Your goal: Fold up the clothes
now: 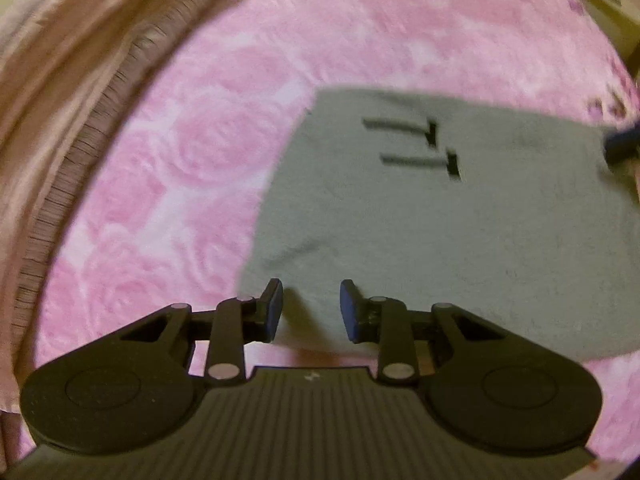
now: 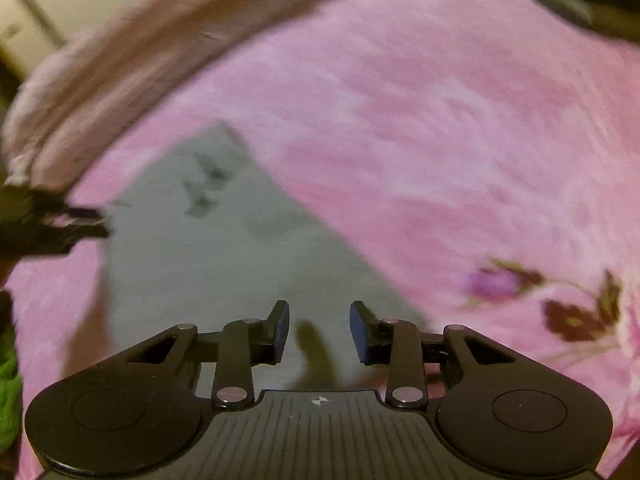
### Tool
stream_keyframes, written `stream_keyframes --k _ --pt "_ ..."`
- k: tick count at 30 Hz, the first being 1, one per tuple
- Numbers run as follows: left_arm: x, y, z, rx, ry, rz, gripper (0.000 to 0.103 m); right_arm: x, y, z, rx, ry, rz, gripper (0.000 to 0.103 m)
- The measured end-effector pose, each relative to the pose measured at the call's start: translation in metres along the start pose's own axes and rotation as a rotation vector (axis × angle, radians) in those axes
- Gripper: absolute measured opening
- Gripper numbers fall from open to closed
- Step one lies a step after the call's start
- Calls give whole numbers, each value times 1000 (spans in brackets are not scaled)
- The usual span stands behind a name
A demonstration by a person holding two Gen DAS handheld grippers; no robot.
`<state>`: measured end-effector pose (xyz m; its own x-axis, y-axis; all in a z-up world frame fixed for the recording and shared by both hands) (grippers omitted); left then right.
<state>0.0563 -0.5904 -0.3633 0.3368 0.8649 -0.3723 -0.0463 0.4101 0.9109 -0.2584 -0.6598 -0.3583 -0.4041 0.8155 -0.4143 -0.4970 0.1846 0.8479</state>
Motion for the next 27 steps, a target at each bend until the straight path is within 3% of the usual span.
stream_keyframes --k 2,7,12,16,23,27 --pt "4 -10 -5 -16 -3 19 25 -6 2 -16 -33 -17 -2 30" --pt "2 11 -8 -47 51 27 26 -11 21 -12 5 34 19 36" --pt "18 56 -22 -58 196 42 26 -4 50 5 -13 99 60 50" --pt "41 89 -50 -45 288 52 26 4 74 26 -35 151 70 54" --pt "81 135 -119 -4 315 15 26 31 116 63 -22 231 65 57" --pt "98 162 -154 -6 266 -22 29 52 138 87 -20 339 64 58"
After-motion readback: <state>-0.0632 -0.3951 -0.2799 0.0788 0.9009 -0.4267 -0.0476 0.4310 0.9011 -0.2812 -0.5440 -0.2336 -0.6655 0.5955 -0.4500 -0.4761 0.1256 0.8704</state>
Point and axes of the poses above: each gripper's, at about its wrist camera, not at the fingertips, and y roughly against the way its jaws point, z to its left, x to its underside, the point moved 4 cm from there along -y, roughly the way its jaws point
